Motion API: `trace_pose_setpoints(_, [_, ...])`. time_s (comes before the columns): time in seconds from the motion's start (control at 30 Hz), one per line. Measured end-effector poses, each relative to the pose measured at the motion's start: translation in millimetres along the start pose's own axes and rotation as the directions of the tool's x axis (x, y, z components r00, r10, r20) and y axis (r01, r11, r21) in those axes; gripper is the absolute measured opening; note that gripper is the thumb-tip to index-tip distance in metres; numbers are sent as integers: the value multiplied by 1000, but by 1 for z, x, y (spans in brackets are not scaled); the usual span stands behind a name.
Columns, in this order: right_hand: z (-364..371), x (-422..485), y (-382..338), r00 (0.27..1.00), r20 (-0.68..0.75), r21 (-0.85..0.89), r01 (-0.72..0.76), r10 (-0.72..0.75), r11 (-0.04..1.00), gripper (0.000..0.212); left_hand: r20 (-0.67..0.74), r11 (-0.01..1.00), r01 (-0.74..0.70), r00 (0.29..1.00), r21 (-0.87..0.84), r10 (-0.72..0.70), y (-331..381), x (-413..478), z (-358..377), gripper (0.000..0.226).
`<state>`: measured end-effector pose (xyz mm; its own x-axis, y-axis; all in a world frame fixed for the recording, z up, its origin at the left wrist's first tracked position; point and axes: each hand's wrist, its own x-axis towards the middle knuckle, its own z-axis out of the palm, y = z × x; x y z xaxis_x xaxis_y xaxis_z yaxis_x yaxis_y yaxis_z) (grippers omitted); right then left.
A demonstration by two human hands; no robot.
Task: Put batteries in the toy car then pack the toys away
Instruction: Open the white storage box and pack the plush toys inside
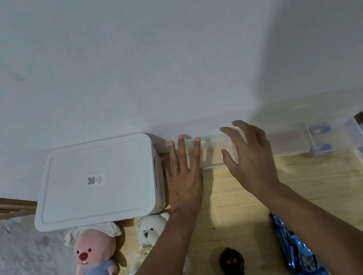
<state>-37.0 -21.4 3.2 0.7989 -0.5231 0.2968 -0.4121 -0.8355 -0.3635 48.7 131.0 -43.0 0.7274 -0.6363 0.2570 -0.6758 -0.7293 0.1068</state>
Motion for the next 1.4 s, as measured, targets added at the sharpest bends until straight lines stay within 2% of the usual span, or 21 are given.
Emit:
trace_pose_setpoints(0.07, [4,6,5,997,25,-35,74,-74,997,42,0,1000,10,1000,12,-10,0,-1,-2,104])
trace_pose_setpoints(0.17, [10,6,11,996,27,24,79,-80,997,33,25,1000,31,999,7,-31,2,-8,-8,95])
trace_pose_setpoints(0.27, [13,-5,14,996,54,-2,77,-77,997,32,70,1000,30,997,-10,-29,2,-22,-9,86])
trace_pose_setpoints(0.5, [25,-21,16,978,166,-153,153,-128,976,31,260,997,59,965,-41,-46,-4,-41,0,72])
trace_pose_setpoints(0.6, [28,-22,16,972,183,-186,181,-147,966,32,290,998,54,956,-40,-40,-5,-40,0,73])
trace_pose_setpoints(0.8, [28,-24,14,958,230,-138,205,-170,969,35,345,997,71,937,-42,-52,-4,-40,1,79])
trace_pose_setpoints(0.9, [13,-20,11,906,397,-107,202,-144,974,45,406,996,79,912,-40,-56,3,-37,-7,77])
trace_pose_setpoints(1.03, [-7,-13,10,720,680,-52,230,-134,972,63,547,991,98,826,93,-133,11,-26,-29,72])
trace_pose_setpoints(1.13, [-17,-10,9,624,772,-76,276,-119,958,69,636,985,118,753,125,-170,16,-21,-45,72])
trace_pose_setpoints(1.2, [-17,-9,6,615,781,-93,283,-106,954,71,682,988,110,715,111,-157,15,-20,-51,73])
trace_pose_setpoints(1.33, [-13,-12,8,593,797,-67,274,-114,959,78,690,985,108,704,131,-169,12,-12,-49,74])
trace_pose_setpoints(1.37, [-17,-13,9,598,792,-38,244,-120,969,78,685,985,128,709,112,-170,13,-11,-54,74])
trace_pose_setpoints(1.4, [-23,-13,9,634,762,6,194,-130,981,76,660,985,160,733,67,-163,16,-10,-63,75])
